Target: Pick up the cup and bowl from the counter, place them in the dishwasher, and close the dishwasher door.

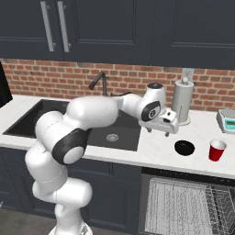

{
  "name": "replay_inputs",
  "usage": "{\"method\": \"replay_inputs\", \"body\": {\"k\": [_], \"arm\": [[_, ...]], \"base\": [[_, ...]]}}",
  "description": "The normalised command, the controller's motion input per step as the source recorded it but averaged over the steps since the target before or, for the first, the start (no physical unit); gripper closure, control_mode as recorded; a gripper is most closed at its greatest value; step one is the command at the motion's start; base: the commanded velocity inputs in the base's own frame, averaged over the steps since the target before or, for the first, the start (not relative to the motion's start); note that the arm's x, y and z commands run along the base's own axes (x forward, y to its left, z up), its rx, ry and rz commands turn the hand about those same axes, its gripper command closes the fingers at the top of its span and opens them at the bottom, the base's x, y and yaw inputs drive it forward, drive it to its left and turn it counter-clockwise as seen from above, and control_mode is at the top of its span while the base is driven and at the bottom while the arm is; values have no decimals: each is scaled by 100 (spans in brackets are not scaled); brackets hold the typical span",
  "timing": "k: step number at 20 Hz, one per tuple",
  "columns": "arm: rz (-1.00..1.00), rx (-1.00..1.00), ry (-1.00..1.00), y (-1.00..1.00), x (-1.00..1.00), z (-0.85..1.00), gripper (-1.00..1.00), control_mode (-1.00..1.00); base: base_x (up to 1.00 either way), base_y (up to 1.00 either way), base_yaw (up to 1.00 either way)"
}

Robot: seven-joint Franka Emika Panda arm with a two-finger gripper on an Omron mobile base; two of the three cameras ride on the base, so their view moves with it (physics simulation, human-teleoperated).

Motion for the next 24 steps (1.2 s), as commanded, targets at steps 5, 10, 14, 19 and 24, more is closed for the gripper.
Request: {"method": "replay_inputs", "body": {"k": [5,10,14,19,24], "arm": [[-1,-4,4,-11,0,-21,-100,-100],[0,0,0,-7,16,-15,-100,-100],[0,-1,1,-6,26,-28,-100,-100],[8,0,0,-38,25,-26,-100,-100],[7,0,0,-39,8,-17,-100,-100]], "base": [[0,0,0],[0,0,0],[0,0,0],[0,0,0],[0,0,0]]}}
